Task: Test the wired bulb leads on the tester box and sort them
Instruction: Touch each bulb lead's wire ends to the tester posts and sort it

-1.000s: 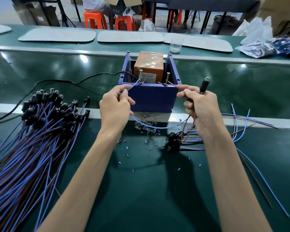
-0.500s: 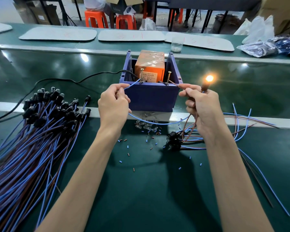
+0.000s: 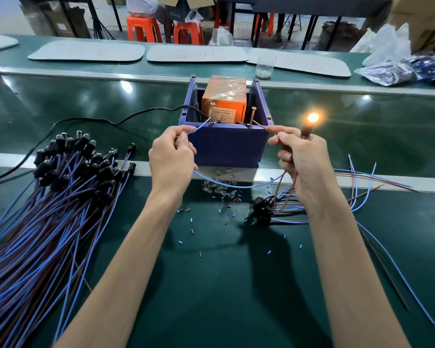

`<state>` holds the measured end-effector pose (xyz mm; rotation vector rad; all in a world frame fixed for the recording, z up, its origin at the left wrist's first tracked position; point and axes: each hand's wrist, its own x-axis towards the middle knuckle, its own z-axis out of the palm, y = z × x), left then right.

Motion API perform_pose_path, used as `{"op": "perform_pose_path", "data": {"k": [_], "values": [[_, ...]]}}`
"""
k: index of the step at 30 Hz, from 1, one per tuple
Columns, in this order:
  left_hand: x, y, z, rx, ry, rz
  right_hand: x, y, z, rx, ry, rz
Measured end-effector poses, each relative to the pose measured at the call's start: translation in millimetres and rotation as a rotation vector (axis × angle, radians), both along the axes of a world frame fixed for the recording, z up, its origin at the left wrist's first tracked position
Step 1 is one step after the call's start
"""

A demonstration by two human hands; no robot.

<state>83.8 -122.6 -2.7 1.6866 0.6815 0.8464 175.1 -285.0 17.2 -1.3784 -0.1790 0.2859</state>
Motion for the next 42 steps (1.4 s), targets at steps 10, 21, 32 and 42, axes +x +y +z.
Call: {"op": "perform_pose_path", "data": {"k": [10, 21, 32, 42], "values": [[-0.1, -5.6, 1.8, -0.03, -0.013, -0.04, 2.0, -6.8, 3.1, 0.056, 0.018, 0.022], [-2.0, -30.7, 3.1, -0.078, 0.002, -0.301, 20.9, -42.8, 11.9, -0.233, -0.103, -0.265], [-6.8, -14.4, 8.9, -0.093, -0.006, -0.274, 14.4, -40.8, 9.2, -0.54, -0.946, -0.788], [-5.6, -9.1, 5.0, -0.044, 0.139, -0.317, 14.3, -35.1, -11.4, -1.279, -0.42, 0.329]]}}
